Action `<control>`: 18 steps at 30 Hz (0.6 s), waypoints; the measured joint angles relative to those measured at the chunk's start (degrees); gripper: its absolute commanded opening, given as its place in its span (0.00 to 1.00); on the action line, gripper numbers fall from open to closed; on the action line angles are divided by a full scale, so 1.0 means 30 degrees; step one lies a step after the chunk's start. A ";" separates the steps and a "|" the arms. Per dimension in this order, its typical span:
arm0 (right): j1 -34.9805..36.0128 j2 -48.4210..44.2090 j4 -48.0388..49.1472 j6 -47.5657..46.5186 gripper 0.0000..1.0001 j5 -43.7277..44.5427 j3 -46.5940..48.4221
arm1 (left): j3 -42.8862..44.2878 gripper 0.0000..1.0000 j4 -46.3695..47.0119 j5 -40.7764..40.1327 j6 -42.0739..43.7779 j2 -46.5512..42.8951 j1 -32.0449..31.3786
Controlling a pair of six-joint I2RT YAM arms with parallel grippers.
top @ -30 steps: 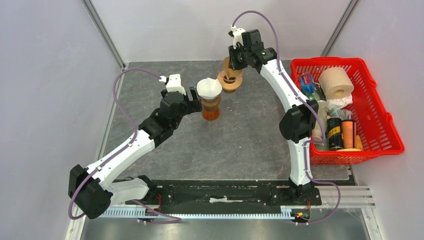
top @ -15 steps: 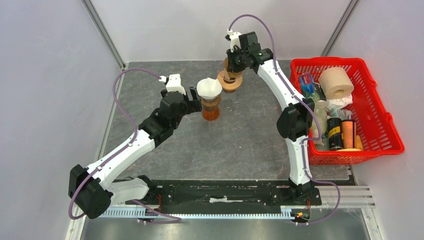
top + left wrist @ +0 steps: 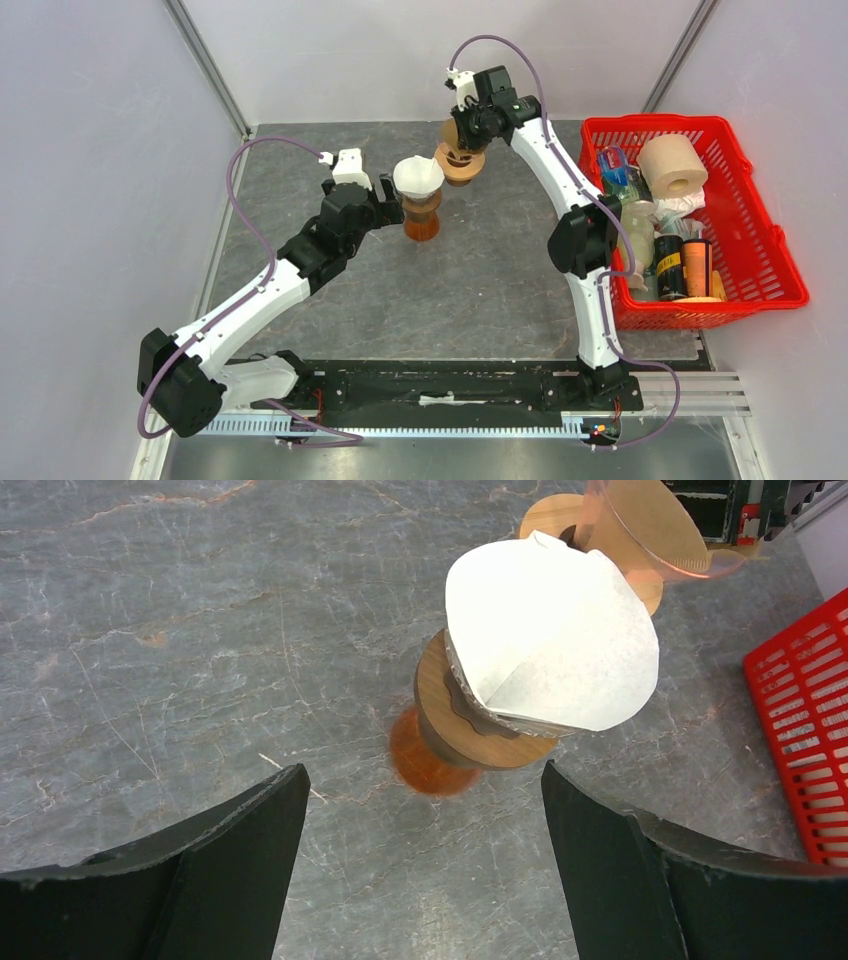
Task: Place the coffee filter in the dripper
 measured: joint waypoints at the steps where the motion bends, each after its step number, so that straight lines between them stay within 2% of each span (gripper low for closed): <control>1: 0.0015 0.0080 -0.0138 -0.0219 0.12 0.0073 0.0080 | 0.0000 0.93 -0.0044 0.0015 0.0000 0.0000 0.0007; 4: 0.0022 0.0452 -0.0532 -0.0641 0.06 0.0073 0.0459 | -0.0051 0.93 -0.0138 0.0015 0.0000 0.0000 0.0051; 18: 0.0138 0.1843 -0.1246 -0.1814 0.02 -0.0015 0.1545 | -0.0175 0.93 -0.0488 0.0007 0.0007 0.0000 0.0131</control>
